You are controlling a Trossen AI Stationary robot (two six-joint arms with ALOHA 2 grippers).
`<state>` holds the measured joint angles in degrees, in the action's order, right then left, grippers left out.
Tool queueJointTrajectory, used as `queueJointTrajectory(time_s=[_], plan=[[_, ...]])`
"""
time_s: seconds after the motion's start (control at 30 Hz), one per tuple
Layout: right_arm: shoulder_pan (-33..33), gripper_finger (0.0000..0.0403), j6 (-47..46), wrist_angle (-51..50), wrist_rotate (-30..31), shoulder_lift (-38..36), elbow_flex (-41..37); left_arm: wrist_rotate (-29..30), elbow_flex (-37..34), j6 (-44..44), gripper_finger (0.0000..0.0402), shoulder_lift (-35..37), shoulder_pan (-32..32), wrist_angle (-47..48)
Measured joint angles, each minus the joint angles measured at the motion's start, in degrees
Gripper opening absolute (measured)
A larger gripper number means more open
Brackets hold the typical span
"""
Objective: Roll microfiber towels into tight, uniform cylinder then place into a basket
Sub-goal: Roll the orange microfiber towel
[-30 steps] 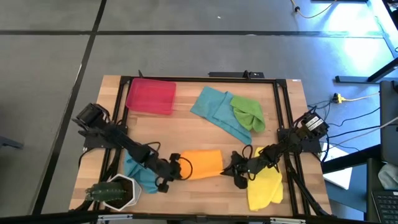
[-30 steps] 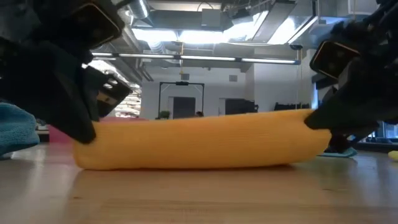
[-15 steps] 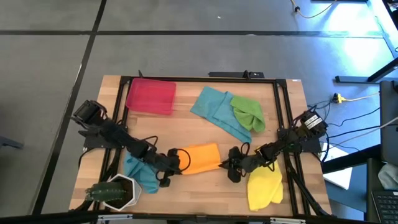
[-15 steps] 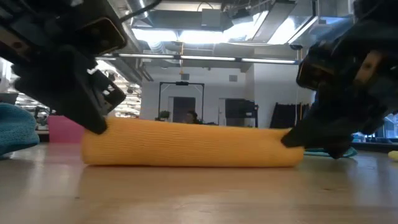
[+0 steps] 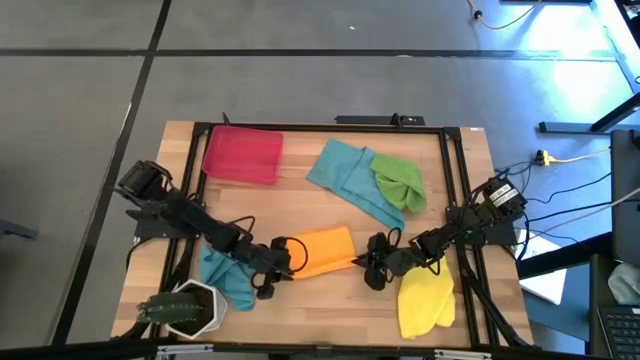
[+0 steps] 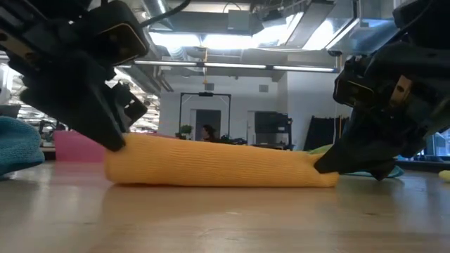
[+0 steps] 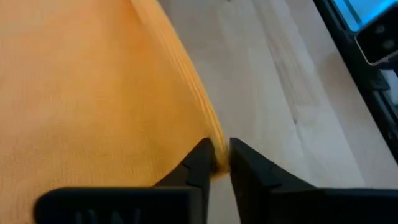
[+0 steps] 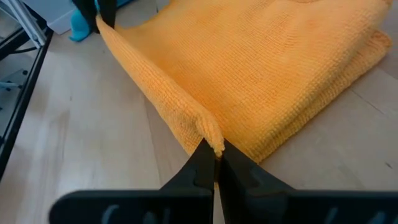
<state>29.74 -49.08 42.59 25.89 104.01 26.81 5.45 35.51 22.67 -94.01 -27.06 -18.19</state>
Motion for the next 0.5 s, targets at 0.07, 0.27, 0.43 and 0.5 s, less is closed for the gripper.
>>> queueJointTrajectory(time_s=[0.07,0.27,0.43,0.5], plan=[[0.0,0.0006,0.0,-0.1,0.0,0.0,0.0,0.0,0.0,-0.7,0.0075,0.8,-0.2,0.0],[0.0,0.0006,0.1,-0.4,0.2,0.0,0.0,4.2,0.0,-4.0,0.0115,7.5,-0.6,2.2],[-0.1,0.0007,0.1,-0.4,0.2,0.0,0.0,11.0,1.8,-9.0,0.0117,10.5,-2.9,1.3],[-0.1,0.0007,0.1,-0.4,0.2,0.0,0.0,11.8,3.5,-10.5,0.0116,9.0,-4.0,0.4]])
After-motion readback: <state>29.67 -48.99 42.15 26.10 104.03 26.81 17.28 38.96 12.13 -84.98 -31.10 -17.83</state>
